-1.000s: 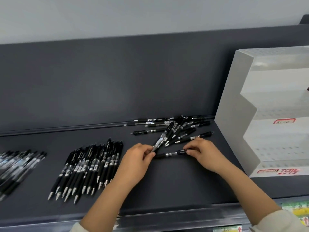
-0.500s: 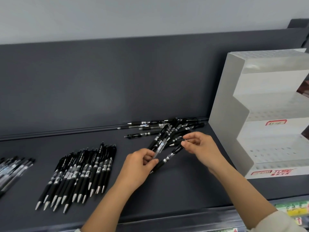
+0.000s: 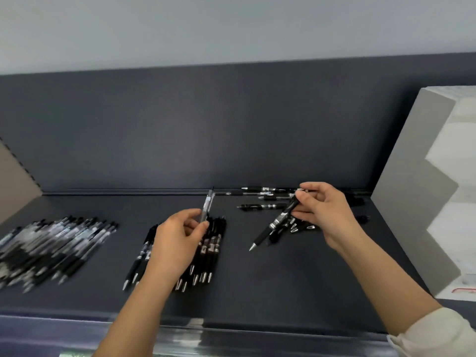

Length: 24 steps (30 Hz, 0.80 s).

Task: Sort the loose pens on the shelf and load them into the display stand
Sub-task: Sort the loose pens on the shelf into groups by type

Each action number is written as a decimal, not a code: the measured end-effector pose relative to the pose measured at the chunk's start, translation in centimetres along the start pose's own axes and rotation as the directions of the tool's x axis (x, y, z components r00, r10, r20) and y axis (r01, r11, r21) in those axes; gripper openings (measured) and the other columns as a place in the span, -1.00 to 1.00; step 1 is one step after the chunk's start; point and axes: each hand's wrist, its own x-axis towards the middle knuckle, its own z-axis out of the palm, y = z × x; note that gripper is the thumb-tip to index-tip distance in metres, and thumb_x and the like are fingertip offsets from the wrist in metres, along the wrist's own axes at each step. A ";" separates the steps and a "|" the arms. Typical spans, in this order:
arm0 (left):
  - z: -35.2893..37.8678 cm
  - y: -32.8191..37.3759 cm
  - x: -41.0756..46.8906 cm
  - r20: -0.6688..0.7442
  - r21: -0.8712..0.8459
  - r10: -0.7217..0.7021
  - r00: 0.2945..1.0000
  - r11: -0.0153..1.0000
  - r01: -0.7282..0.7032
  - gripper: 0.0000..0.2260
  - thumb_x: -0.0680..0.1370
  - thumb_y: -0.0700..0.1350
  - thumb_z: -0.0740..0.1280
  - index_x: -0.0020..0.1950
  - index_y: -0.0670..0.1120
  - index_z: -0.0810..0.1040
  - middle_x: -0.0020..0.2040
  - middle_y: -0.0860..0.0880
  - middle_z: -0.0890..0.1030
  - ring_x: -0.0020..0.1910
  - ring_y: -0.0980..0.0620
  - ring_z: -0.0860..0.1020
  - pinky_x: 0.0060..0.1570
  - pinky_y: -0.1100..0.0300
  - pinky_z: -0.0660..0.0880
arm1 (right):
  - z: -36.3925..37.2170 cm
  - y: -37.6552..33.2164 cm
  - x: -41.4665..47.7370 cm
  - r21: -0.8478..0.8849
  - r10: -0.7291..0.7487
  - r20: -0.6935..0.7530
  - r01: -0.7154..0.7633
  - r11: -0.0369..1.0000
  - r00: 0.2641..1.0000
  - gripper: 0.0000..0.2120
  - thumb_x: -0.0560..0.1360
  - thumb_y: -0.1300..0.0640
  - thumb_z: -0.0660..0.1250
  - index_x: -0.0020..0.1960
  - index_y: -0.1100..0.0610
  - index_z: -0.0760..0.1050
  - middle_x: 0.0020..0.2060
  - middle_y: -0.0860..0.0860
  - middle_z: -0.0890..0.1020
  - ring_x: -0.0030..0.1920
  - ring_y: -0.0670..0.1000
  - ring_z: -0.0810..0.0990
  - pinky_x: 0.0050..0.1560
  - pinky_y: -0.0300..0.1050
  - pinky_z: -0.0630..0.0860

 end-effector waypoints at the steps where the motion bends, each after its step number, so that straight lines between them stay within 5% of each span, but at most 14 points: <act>1: -1.1 -0.7 0.0 -0.021 0.013 -0.011 1.000 1.000 0.012 -0.78 0.51 -0.12 0.39 0.16 -0.06 0.59 -0.24 0.04 0.58 -0.29 0.15 0.52 -0.35 0.47 0.38 | 1.1 0.0 -0.1 -0.007 -0.002 0.021 0.002 1.000 1.000 -0.84 0.52 0.28 0.31 0.10 0.22 0.45 -0.24 0.07 0.56 -0.29 -0.02 0.59 -0.28 -0.21 0.63; 13: -12.6 -11.0 0.3 -0.161 0.211 -0.072 0.984 0.972 0.105 -0.77 0.51 -0.14 0.38 0.16 -0.12 0.61 -0.21 -0.01 0.56 -0.26 0.05 0.52 -0.15 0.22 0.42 | 16.4 0.4 -1.6 -0.083 -0.022 0.205 0.040 0.996 0.979 -0.94 0.50 0.25 0.35 -0.04 0.14 0.52 -0.23 0.06 0.57 -0.31 -0.07 0.58 -0.34 -0.27 0.59; 19: -15.7 -15.2 2.3 -0.098 0.454 0.001 0.995 0.890 0.044 -0.83 0.53 -0.11 0.34 0.07 -0.13 0.62 -0.05 -0.15 0.56 -0.09 -0.16 0.57 -0.12 0.10 0.46 | 21.0 1.8 -1.8 -0.155 -0.010 0.203 0.042 0.987 0.979 -0.94 0.49 0.22 0.38 -0.05 0.12 0.55 -0.21 0.06 0.57 -0.27 -0.02 0.58 -0.36 -0.27 0.55; 24: -16.0 -16.8 3.3 0.015 0.654 -0.025 1.000 0.756 0.009 -0.79 0.57 -0.06 0.27 0.17 -0.08 0.53 0.06 -0.08 0.49 0.10 -0.10 0.48 -0.15 0.05 0.49 | 22.0 2.7 -2.1 -0.202 0.000 0.171 0.035 0.979 0.985 -0.95 0.49 0.23 0.37 -0.06 0.12 0.55 -0.20 0.07 0.56 -0.25 -0.01 0.57 -0.35 -0.25 0.57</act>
